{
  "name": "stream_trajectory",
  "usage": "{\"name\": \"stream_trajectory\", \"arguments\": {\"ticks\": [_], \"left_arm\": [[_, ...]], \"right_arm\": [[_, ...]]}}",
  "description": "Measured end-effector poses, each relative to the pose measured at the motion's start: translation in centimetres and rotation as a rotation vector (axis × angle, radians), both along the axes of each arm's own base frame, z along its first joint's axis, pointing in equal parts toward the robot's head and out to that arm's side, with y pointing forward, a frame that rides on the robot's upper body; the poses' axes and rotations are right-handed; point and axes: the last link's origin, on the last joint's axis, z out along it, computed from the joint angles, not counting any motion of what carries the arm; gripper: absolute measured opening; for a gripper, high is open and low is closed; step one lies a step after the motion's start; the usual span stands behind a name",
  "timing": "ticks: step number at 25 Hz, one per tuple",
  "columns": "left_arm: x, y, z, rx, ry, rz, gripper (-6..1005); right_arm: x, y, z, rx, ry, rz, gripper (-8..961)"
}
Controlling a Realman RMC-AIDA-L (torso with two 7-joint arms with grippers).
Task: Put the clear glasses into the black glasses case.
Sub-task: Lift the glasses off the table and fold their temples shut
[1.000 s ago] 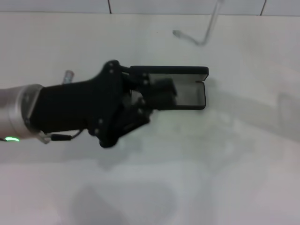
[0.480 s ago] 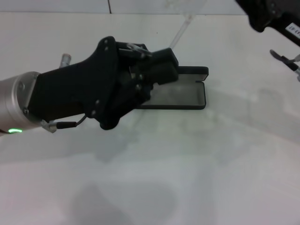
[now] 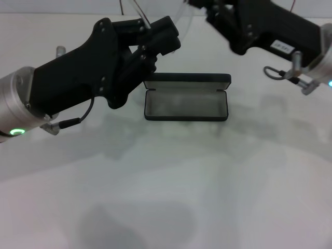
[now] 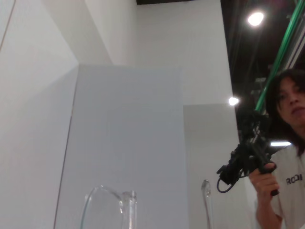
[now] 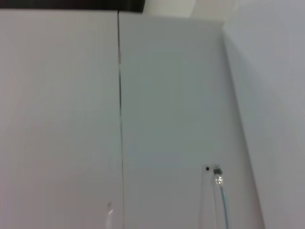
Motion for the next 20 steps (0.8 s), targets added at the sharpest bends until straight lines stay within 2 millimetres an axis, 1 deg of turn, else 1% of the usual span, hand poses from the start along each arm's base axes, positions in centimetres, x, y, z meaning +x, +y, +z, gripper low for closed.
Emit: {"name": "stream_trajectory", "arguments": {"ticks": [10, 20], "left_arm": [[-0.4, 0.2, -0.2, 0.013, 0.013, 0.033, 112], [-0.7, 0.2, -0.4, 0.0, 0.013, 0.055, 112]], "right_arm": [[-0.9, 0.0, -1.7, -0.023, -0.075, 0.029, 61], [-1.0, -0.4, -2.5, -0.044, -0.1, 0.045, 62]]}}
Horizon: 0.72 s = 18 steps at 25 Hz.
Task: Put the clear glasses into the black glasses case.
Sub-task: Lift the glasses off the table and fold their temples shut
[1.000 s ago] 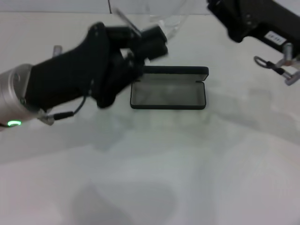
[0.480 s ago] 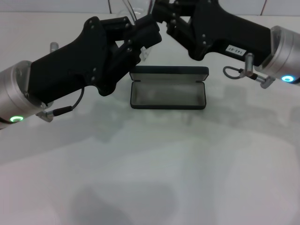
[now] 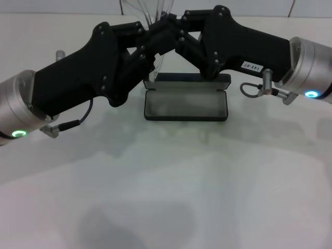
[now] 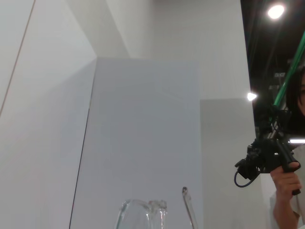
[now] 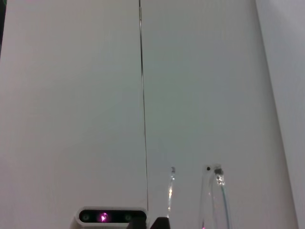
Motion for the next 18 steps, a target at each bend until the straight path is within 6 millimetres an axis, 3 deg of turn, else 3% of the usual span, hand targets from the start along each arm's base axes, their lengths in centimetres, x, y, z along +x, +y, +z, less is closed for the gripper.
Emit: {"name": "stream_trajectory", "arguments": {"ticks": [18], "left_arm": [[-0.05, -0.04, -0.08, -0.004, 0.003, 0.001, 112]], "right_arm": [[-0.34, -0.51, -0.61, -0.019, -0.025, 0.03, 63]]}}
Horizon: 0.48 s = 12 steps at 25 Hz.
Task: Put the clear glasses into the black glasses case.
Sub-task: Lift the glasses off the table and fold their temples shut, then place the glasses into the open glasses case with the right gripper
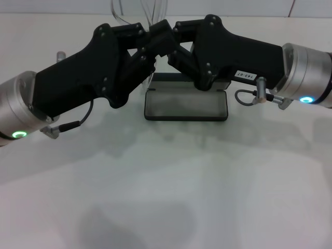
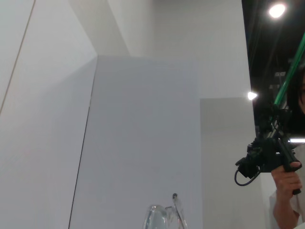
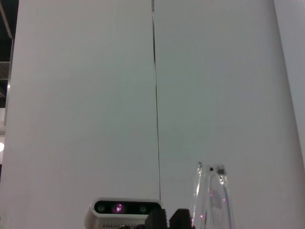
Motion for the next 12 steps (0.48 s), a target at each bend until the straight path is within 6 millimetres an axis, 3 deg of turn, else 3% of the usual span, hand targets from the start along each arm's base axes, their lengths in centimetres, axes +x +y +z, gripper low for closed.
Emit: {"name": "stream_trajectory", "arguments": {"ticks": [12], "left_arm": [[-0.42, -0.32, 0.15, -0.006, 0.005, 0.003, 112]], "right_arm": [[0.54, 0.01, 0.13, 0.008, 0.001, -0.022, 63]]}}
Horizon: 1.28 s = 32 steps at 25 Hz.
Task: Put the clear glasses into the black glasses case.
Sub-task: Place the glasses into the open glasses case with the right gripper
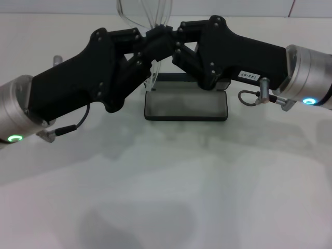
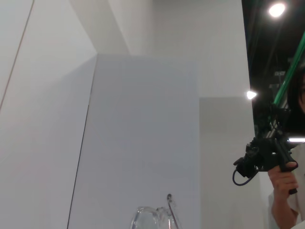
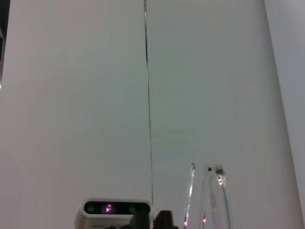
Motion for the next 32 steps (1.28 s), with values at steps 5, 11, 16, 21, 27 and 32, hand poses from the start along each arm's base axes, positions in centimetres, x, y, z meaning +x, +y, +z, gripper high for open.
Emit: {"name": "stream_trajectory", "arguments": {"ticks": [5, 11, 16, 21, 27, 32], "left_arm": [[-0.31, -0.48, 0.26, -0.003, -0.011, -0.005, 112], [-0.44, -0.64, 0.23, -0.003, -0.015, -0.001, 111], [-0.42, -0.65, 0.12, -0.006, -0.012, 0.0, 111], [-0.43, -0.6, 0.18, -0.006, -0.017, 0.005, 111], [-0.59, -0.65, 0.03, -0.011, -0.021, 0.019, 111], [-0.83, -0.43, 0.16, -0.006, -0.034, 0.044, 111]], "right_arm": [[0.22, 0.05, 0.08, 0.006, 0.002, -0.013, 64], [0.01, -0.31, -0.07, 0.002, 0.001, 0.003, 64], [0.01, -0.4, -0.07, -0.002, 0.003, 0.005, 64], [-0.05, -0.66, -0.22, -0.012, 0.001, 0.015, 64], [-0.24, -0.77, -0.22, -0.014, 0.003, 0.025, 65], [-0.26, -0.78, -0.22, -0.014, 0.004, 0.026, 65]]}}
